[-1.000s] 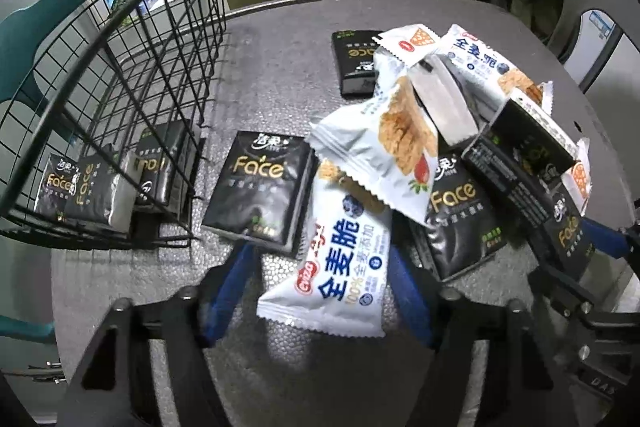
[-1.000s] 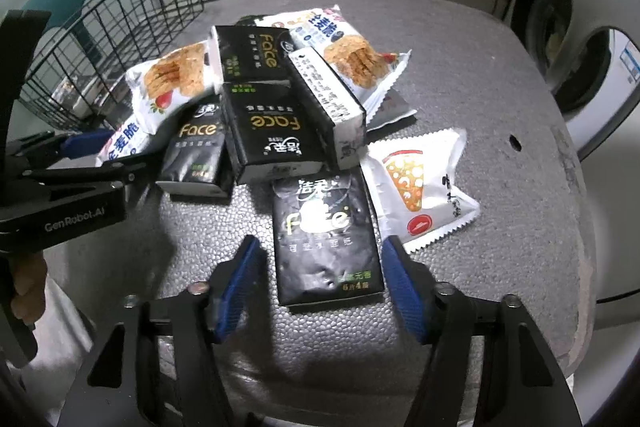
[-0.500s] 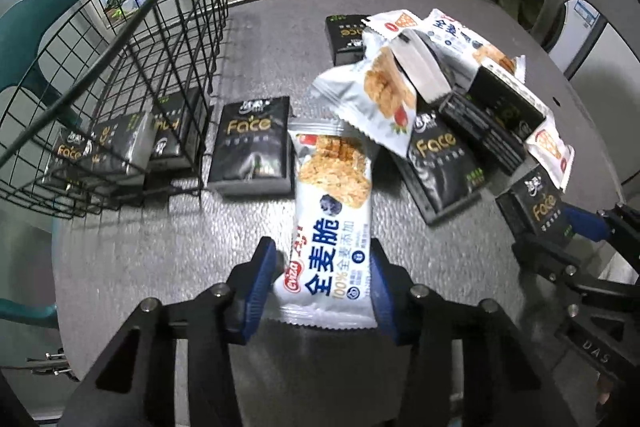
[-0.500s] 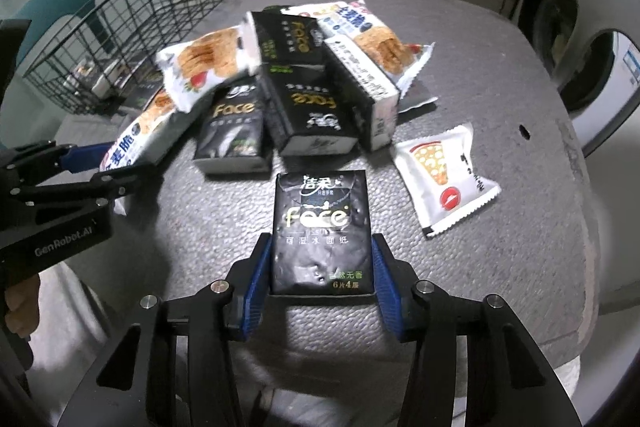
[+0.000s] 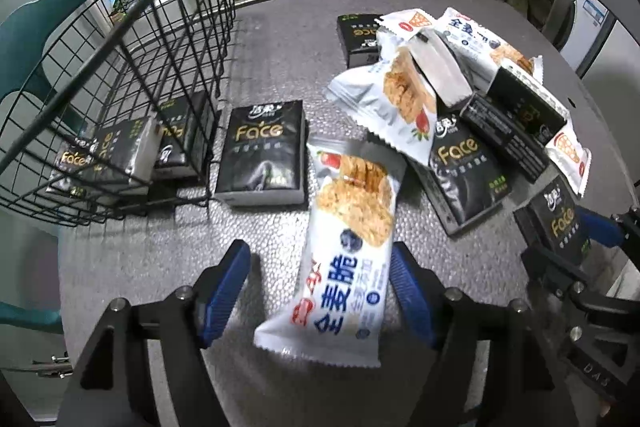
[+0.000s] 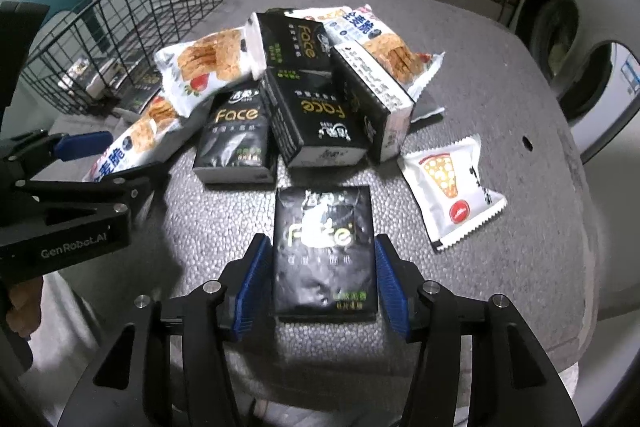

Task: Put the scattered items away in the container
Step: 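Lift the Face pack and the snack bag off the table, then carry both items over the wire basket and open both grippers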

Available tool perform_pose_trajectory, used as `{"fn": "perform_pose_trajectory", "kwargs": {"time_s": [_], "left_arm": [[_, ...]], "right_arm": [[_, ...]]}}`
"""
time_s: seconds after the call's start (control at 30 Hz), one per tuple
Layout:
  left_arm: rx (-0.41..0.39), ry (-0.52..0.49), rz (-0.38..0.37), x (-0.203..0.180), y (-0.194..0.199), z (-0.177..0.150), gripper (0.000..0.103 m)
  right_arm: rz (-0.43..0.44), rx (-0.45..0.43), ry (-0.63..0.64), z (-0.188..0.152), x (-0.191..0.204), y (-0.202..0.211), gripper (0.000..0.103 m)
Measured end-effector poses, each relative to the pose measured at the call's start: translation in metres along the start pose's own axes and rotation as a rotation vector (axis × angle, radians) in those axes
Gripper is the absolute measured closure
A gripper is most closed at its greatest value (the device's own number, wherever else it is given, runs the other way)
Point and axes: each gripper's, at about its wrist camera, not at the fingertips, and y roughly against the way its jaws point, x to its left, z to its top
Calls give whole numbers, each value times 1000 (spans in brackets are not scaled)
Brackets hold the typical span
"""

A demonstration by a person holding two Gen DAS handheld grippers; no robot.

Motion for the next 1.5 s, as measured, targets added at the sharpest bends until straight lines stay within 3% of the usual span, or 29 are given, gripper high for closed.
{"fn": "perform_pose_trajectory", "kwargs": {"time_s": [0.13, 0.23, 0.43, 0.7, 0.9, 1.13, 1.3, 1.5], "left_arm": [[-4, -3, -5, -1, -2, 4, 29], [3, 4, -73, -3, -1, 4, 52], [3, -13, -51, -11, 4, 2, 66], [-24, -16, -71, -11, 33, -5, 67], [-87, -3, -112, -8, 75, -1, 67], [-152, 3, -111, -1, 114, 3, 67], [-224, 38, -113, 17, 146, 19, 68], [-273, 115, -49, 67, 165, 33, 67]], "right_arm": [[-4, -3, 4, 3, 0, -2, 50], [-14, -4, 18, 3, 3, -2, 56], [2, -3, 8, 1, 3, 3, 56], [22, -55, -3, 3, 7, 34, 56], [35, -118, 7, 13, 19, 68, 56], [50, -169, 5, 21, 28, 96, 56], [72, -228, 36, 48, 49, 119, 56], [110, -292, 108, 87, 96, 123, 56]]}}
